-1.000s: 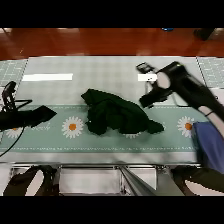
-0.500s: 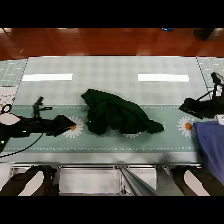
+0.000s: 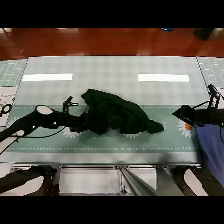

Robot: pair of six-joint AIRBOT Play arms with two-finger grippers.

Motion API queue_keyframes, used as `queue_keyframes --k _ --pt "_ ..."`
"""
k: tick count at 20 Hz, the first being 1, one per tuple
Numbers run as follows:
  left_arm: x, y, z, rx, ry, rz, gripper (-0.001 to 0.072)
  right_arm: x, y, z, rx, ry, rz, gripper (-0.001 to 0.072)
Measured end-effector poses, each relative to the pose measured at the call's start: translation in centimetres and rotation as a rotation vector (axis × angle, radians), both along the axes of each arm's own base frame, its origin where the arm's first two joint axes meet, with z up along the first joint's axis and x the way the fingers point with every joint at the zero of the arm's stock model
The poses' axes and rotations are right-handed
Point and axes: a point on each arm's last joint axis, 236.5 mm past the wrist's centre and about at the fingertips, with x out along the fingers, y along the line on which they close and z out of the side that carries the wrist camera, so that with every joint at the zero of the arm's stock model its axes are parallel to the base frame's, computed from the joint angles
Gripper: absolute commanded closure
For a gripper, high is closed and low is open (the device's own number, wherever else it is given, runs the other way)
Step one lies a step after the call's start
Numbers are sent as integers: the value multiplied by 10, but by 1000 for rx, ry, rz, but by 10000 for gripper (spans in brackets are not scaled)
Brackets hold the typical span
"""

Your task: Fold the shirts.

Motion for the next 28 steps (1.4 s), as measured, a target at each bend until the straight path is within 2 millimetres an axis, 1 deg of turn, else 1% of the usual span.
queue_keyframes --k 1,2,3,5,7,10,13,15,19,22,24,25,26,27,28 --pt "6 -6 -1 -4 1 -7 289 0 0 0 1 0 1 302" --pt "14 -9 -4 2 -4 -13 624 0 1 0 6 0 0 302" --pt "22 -11 -7 16 -19 -21 686 -2 2 -1 8 4 4 302" --pt "37 -15 -4 12 -52 -46 686 -6 3 -2 7 20 17 302" --pt "47 -16 5 -12 -77 -69 686 -15 3 -7 1 52 38 302" --pt "62 -7 15 -35 -104 -67 686 -35 9 -21 13 125 65 302" --pt "69 3 20 -52 -108 -61 686 -53 20 -38 60 180 69 302" --pt "69 6 22 -60 -109 -67 686 -60 25 -47 80 199 60 302" --pt "66 6 25 -70 -107 -84 686 -57 29 -60 104 200 28 302" --pt "65 5 25 -75 -103 -90 686 -52 42 -71 139 217 39 302" --pt "64 5 26 -77 -105 -98 686 -42 53 -79 162 214 40 304" --pt "63 4 26 -80 -107 -106 686 -35 61 -82 185 209 39 336" --pt "61 4 27 -85 -108 -116 686 -29 66 -84 194 207 42 446" --pt "60 3 28 -87 -108 -122 686 -22 69 -88 195 204 48 628" --pt "59 3 28 -88 -110 -126 686 -15 71 -90 193 195 53 685"
